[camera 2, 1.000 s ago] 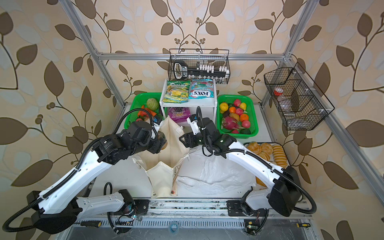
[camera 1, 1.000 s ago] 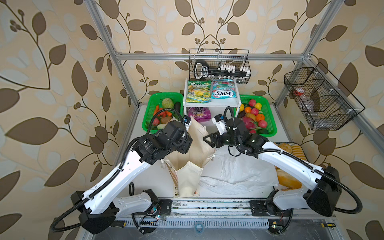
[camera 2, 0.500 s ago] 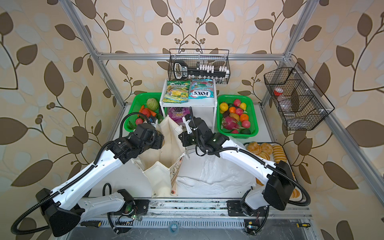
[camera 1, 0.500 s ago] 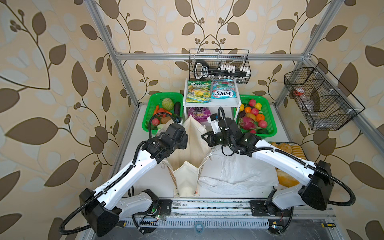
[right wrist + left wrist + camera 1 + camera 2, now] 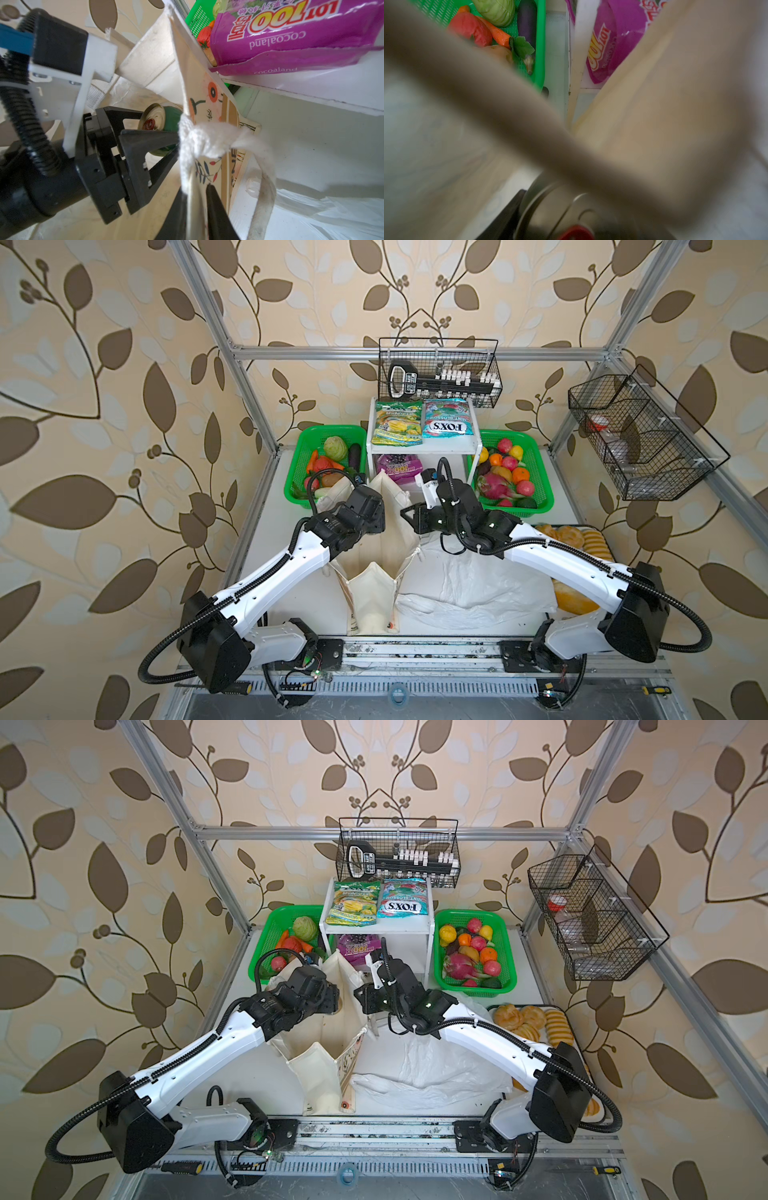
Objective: Place the mixed food into the grocery bags and tie them
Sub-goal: 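Lower the can into the tote with left while right grasps the tote handle, then push the can down into the tote with the left gripper while right holds handle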
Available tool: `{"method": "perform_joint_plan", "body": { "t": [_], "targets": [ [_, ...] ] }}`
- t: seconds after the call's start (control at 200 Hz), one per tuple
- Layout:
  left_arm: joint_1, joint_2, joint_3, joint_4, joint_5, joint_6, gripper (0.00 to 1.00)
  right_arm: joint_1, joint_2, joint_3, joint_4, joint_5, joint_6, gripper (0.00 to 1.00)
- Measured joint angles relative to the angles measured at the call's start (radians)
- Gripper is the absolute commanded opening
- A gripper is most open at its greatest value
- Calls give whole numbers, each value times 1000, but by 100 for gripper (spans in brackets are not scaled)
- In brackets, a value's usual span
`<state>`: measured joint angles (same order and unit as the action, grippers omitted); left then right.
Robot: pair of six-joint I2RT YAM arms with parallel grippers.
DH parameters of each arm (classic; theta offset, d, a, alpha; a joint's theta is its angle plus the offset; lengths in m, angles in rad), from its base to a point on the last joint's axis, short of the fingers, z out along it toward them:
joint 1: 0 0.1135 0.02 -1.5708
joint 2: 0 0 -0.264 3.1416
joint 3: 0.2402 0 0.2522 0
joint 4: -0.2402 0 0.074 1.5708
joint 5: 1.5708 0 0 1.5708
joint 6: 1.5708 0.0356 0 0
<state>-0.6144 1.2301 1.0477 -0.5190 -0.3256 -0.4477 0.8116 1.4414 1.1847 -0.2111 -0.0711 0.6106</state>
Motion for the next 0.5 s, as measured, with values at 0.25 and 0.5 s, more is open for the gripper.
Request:
{"method": "perform_joint_plan", "body": {
  "t": [0.25, 0.5],
  "targets": [
    [0, -37, -113, 158, -10, 31, 10, 0, 0, -13, 23, 0, 22, 19],
    [0, -154, -171, 195, 37, 55, 9, 0, -6, -14, 35, -7, 37, 20]
  ]
}}
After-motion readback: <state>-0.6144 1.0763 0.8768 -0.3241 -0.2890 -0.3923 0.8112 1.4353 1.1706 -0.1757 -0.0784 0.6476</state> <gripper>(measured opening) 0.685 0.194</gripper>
